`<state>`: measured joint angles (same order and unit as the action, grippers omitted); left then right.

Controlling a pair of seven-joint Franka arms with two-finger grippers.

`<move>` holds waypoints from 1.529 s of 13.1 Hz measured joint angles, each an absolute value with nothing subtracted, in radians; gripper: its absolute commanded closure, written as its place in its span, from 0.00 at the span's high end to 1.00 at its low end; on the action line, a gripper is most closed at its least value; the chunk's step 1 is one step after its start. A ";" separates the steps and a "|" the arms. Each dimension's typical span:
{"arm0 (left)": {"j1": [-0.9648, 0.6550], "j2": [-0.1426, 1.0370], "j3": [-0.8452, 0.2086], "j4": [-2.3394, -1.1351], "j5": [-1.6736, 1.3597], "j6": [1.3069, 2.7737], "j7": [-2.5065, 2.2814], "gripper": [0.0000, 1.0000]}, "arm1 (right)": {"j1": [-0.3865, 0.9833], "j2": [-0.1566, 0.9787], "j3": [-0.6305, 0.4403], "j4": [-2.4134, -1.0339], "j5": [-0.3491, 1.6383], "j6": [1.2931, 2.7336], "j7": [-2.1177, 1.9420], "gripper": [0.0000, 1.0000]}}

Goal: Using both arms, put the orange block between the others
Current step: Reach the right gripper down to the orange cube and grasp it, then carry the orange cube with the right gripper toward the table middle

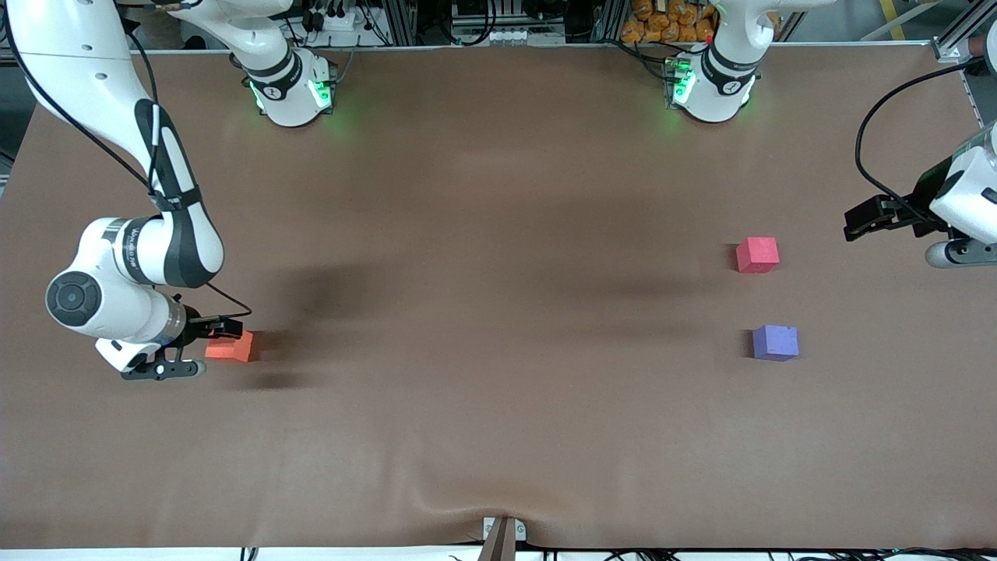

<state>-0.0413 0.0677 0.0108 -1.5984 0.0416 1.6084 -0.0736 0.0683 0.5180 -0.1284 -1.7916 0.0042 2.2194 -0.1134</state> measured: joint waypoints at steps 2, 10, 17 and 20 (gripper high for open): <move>-0.041 0.072 0.011 -1.598 0.042 1.608 -0.074 1.00 | 0.064 0.534 -0.130 -1.793 0.005 2.242 -0.115 1.00; -0.041 0.076 0.011 -1.598 0.042 1.608 -0.073 1.00 | 0.062 0.605 -0.129 -1.796 0.028 2.322 -0.115 1.00; -0.041 0.080 0.010 -1.598 0.042 1.608 -0.073 1.00 | 0.064 0.621 -0.128 -1.794 0.029 2.333 -0.115 0.01; -0.041 0.081 0.010 -1.598 0.042 1.608 -0.073 1.00 | 0.068 0.611 -0.125 -1.781 0.030 2.329 -0.115 0.01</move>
<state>-0.0412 0.0808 0.0102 -1.5984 0.0416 1.6084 -0.0726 0.0679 0.6115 -0.1255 -1.7815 0.0300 2.3288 -0.1152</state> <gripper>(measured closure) 0.000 0.441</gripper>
